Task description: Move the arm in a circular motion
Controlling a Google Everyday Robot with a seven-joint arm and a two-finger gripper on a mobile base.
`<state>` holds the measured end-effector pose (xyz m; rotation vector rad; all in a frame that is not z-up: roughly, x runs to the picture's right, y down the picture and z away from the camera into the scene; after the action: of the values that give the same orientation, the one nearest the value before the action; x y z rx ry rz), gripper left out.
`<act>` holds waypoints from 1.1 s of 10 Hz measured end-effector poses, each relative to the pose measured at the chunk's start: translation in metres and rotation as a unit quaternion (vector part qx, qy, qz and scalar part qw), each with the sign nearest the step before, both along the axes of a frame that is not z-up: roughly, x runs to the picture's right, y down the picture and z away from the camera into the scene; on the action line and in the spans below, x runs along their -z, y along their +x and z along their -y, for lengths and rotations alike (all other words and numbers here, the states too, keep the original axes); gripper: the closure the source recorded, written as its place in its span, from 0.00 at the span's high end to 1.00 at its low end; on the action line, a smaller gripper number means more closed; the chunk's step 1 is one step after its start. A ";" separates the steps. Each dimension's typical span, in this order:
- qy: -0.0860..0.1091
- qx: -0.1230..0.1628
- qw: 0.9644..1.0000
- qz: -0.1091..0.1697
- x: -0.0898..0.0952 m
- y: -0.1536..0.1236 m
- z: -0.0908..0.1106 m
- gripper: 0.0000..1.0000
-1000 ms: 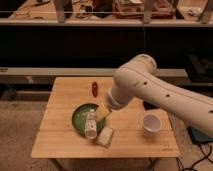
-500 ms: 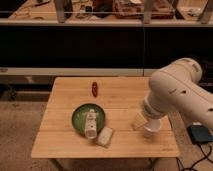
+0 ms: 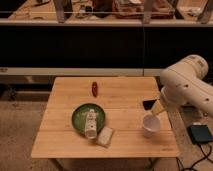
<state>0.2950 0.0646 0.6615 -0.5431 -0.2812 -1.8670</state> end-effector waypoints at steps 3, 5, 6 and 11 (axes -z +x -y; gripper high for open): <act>0.028 0.014 0.999 -0.017 -0.068 -0.007 0.037 0.80; 0.031 0.029 0.999 -0.003 -0.099 -0.031 0.052 0.80; 0.032 0.038 0.999 0.010 -0.113 -0.047 0.058 0.80; 0.030 0.052 0.993 0.102 -0.121 -0.159 0.065 0.80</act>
<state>0.1365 -0.0005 0.7824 -0.3296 -0.3359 -2.0283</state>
